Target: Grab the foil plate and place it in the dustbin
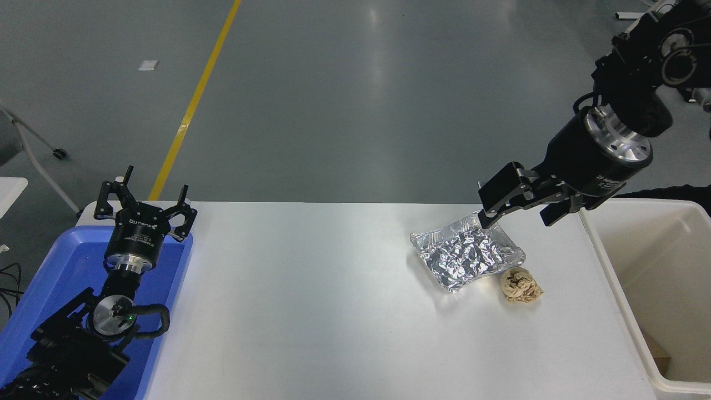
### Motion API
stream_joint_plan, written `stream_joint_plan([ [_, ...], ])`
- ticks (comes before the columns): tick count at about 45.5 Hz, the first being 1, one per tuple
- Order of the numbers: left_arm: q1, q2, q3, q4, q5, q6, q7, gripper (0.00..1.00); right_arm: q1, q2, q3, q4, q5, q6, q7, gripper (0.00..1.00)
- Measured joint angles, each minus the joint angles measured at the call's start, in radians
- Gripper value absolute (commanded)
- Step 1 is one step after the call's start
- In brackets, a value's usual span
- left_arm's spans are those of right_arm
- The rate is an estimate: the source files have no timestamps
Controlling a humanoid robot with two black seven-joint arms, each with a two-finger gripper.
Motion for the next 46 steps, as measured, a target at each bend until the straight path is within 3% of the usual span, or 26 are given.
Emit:
stream_joint_plan([
  [17,-0.002,0.0,-0.003,0.0,0.002,0.002,0.003,1.0,-0.142,0.03,0.012,-0.109,-0.017,0.001,-0.003,1.0],
  [33,-0.003,0.0,-0.002,0.0,0.003,0.003,0.003,1.0,-0.416,0.089,0.101,-0.356,-0.124,-0.004,-0.001,1.0],
  [46,-0.003,0.0,-0.002,0.0,0.003,0.003,0.003,1.0,-0.687,0.166,0.148,-0.634,-0.215,-0.17,0.004,1.0],
])
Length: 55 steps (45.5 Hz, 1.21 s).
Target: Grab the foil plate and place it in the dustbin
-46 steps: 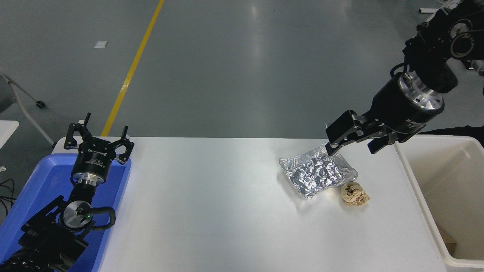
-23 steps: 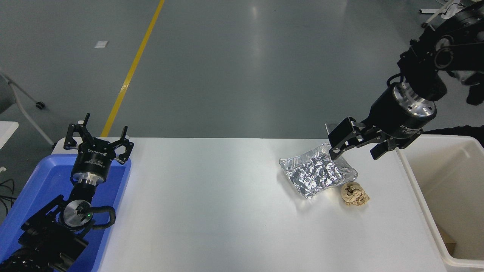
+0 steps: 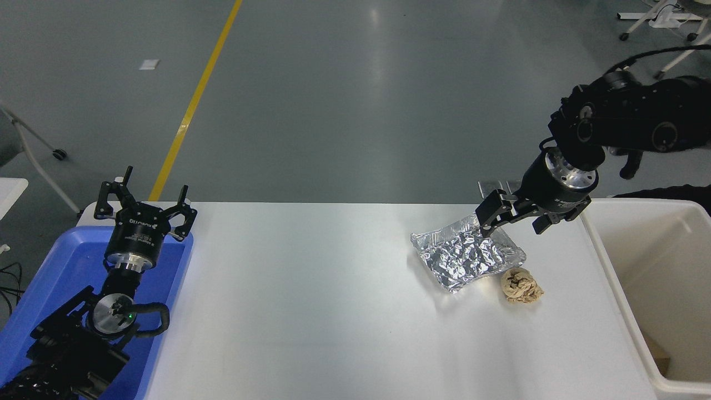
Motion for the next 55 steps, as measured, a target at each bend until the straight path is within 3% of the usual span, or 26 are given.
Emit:
stream_joint_plan([
  [17,0.0,0.0,0.0,0.0,0.0,0.0,0.0,1.0,-0.338,0.111,0.021,-0.266,-0.035,-0.387,0.001,1.0],
  [28,0.0,0.0,0.0,0.0,0.0,0.0,0.0,1.0,-0.509,0.168,0.025,-0.406,-0.047,-0.56,0.001,1.0],
  [55,0.0,0.0,0.0,0.0,-0.001,0.0,-0.001,1.0,-0.701,0.214,0.029,-0.603,-0.096,-0.698,-0.008,0.95],
])
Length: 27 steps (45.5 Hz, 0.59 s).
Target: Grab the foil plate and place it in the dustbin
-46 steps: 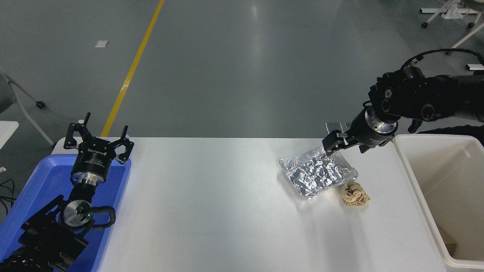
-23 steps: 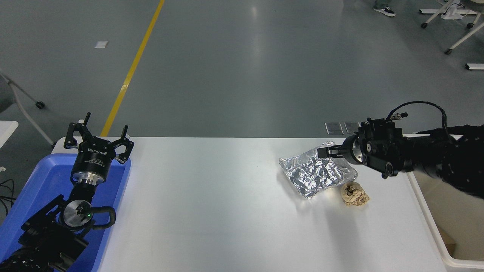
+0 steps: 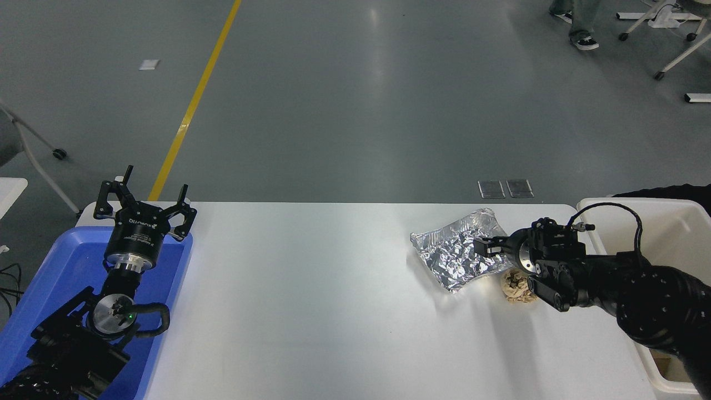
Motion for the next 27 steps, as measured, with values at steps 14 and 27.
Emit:
stream_joint_plan([
  [14,0.0,0.0,0.0,0.0,0.0,0.0,0.0,1.0,-0.038,0.002,0.0,-0.04,-0.007,-0.007,-0.013,0.67],
  [27,0.0,0.0,0.0,0.0,0.0,0.0,0.0,1.0,-0.063,0.003,0.0,-0.051,-0.013,-0.004,-0.018,0.2],
])
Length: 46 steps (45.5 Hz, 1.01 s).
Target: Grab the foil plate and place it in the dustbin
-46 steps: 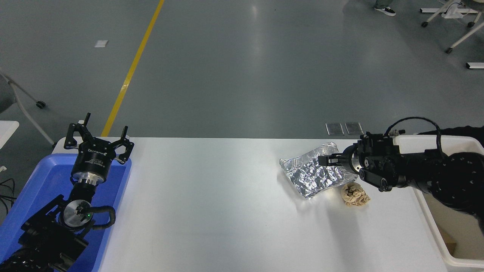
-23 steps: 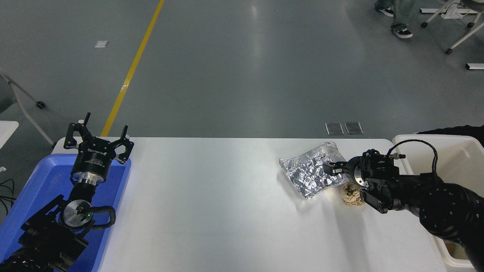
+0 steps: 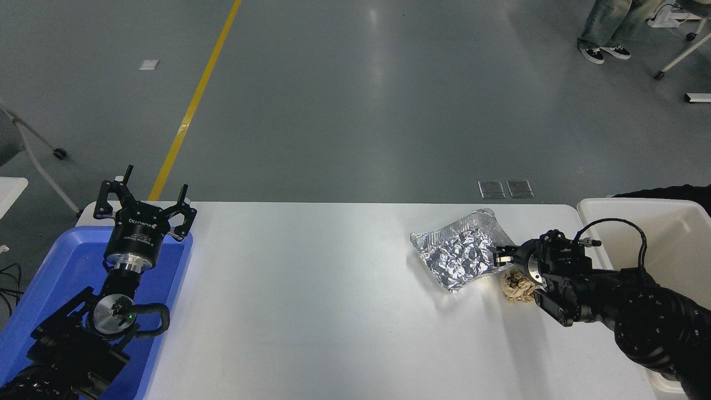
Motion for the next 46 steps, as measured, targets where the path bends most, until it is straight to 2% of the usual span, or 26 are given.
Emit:
stream_joint_plan([
  [2,0.0,0.0,0.0,0.0,0.0,0.0,0.0,1.0,-0.003,0.0,0.0,-0.001,-0.005,0.001,0.0,0.17],
  [3,0.0,0.0,0.0,0.0,0.0,0.0,0.0,1.0,-0.005,0.0,0.0,-0.001,-0.009,0.002,-0.001,0.12],
  [4,0.0,0.0,0.0,0.0,0.0,0.0,0.0,1.0,-0.006,0.0,0.0,-0.001,-0.011,0.003,-0.001,0.01],
  [5,0.0,0.0,0.0,0.0,0.0,0.0,0.0,1.0,-0.007,0.0,0.0,-0.001,-0.013,0.004,-0.001,0.0],
  [26,0.0,0.0,0.0,0.0,0.0,0.0,0.0,1.0,0.062,-0.02,-0.018,0.057,-0.034,0.023,0.008,0.0],
  [38,0.0,0.0,0.0,0.0,0.0,0.0,0.0,1.0,0.32,-0.12,-0.115,0.317,-0.028,0.037,0.012,0.0],
  [46,0.001,0.0,0.0,0.0,0.0,0.0,0.0,1.0,0.539,-0.222,-0.148,0.541,-0.014,0.113,0.013,0.0],
])
